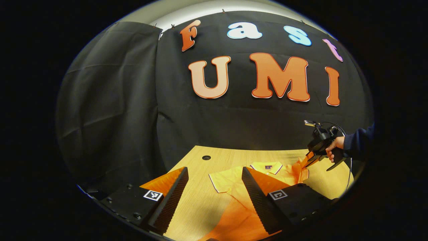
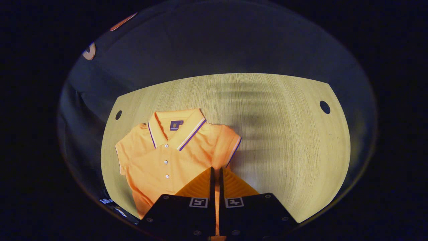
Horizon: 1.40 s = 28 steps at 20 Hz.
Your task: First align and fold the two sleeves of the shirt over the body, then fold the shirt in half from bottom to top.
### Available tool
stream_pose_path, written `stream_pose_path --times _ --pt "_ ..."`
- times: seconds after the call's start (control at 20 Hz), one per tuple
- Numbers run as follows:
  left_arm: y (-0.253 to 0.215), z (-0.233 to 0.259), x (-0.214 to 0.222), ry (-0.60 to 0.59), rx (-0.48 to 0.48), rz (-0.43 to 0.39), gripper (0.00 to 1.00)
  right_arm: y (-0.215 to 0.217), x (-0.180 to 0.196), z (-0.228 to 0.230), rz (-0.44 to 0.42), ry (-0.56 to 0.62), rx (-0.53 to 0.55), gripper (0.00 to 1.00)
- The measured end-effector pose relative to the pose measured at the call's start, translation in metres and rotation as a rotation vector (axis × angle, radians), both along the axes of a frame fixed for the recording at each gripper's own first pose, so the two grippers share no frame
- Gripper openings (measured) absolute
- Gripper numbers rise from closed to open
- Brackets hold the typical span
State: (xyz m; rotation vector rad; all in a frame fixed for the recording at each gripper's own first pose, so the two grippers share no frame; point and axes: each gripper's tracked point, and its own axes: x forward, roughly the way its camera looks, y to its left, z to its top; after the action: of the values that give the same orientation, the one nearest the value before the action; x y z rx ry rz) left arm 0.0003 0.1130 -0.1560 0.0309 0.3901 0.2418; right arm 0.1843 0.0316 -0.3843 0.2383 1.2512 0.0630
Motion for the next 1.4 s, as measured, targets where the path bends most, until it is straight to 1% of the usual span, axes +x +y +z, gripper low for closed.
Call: stream_pose_path --times 0.1,0.15,0.2,0.3,0.35,0.45,0.5,0.55,0.6,0.65,0.7,0.75,0.8,0.85,0.95,1.0,1.05,1.1,1.25,1.35,1.4 --pt "0.02 -0.009 0.007 0.014 -0.018 -0.007 0.99 0.02 -0.003 0.002 -0.032 0.029 0.037 0.05" --pt "0.031 -0.012 0.011 0.018 -0.028 -0.01 0.99 0.03 -0.001 0.006 -0.034 0.019 0.055 0.12" --pt "0.04 -0.015 0.012 0.024 -0.038 -0.011 0.99 0.042 0.003 0.008 -0.033 0.001 0.083 0.14" --pt "0.056 -0.025 0.021 0.039 -0.053 -0.025 0.99 0.067 0.007 0.02 -0.063 -0.009 0.167 0.17" --pt "0.063 -0.03 0.027 0.047 -0.057 -0.03 0.99 0.072 0.009 0.021 -0.081 -0.009 0.177 0.26" --pt "0.078 -0.039 0.037 0.058 -0.076 -0.037 0.99 0.073 0.01 0.025 -0.103 -0.024 0.167 0.34" --pt "0.083 -0.045 0.043 0.067 -0.079 -0.042 0.96 0.074 0.009 0.029 -0.106 -0.037 0.159 0.36" --pt "0.088 -0.053 0.051 0.086 -0.076 -0.045 0.99 0.073 0.007 0.035 -0.104 -0.051 0.151 0.39" --pt "0.096 -0.062 0.058 0.116 -0.071 -0.026 0.99 0.071 0.005 0.042 -0.106 -0.074 0.144 0.41" --pt "0.101 -0.074 0.065 0.156 -0.087 -0.006 0.99 0.071 0.002 0.05 -0.111 -0.095 0.149 0.47" --pt "0.096 -0.087 0.077 0.199 -0.135 -0.037 0.99 0.073 -0.004 0.06 -0.124 -0.112 0.17 0.51" --pt "0.091 -0.102 0.086 0.251 -0.175 -0.058 0.98 0.073 -0.01 0.069 -0.148 -0.129 0.195 0.63" --pt "0.09 -0.115 0.093 0.289 -0.197 -0.063 0.97 0.071 -0.018 0.077 -0.174 -0.147 0.212 0.7" --pt "0.091 -0.128 0.103 0.333 -0.21 -0.084 0.98 0.064 -0.025 0.084 -0.201 -0.171 0.21 0.82" --pt "0.086 -0.147 0.116 0.403 -0.226 -0.118 0.98 0.043 -0.039 0.097 -0.243 -0.232 0.167 0.89" --pt "0.081 -0.155 0.121 0.448 -0.239 -0.134 0.98 0.032 -0.047 0.106 -0.269 -0.269 0.142 0.9" --pt "0.08 -0.162 0.127 0.491 -0.252 -0.131 0.98 0.021 -0.053 0.121 -0.294 -0.314 0.128 0.93" --pt "0.077 -0.174 0.131 0.542 -0.265 -0.131 0.98 0.01 -0.062 0.136 -0.313 -0.354 0.114 0.93" --pt "0.07 -0.193 0.15 0.624 -0.321 -0.119 0.98 -0.03 -0.092 0.173 -0.353 -0.455 0.043 0.94" --pt "0.06 -0.21 0.161 0.693 -0.353 -0.099 0.98 -0.041 -0.117 0.201 -0.388 -0.495 0.067 0.95" --pt "0.053 -0.217 0.165 0.726 -0.397 -0.096 0.98 -0.048 -0.129 0.212 -0.402 -0.511 0.078 0.95"
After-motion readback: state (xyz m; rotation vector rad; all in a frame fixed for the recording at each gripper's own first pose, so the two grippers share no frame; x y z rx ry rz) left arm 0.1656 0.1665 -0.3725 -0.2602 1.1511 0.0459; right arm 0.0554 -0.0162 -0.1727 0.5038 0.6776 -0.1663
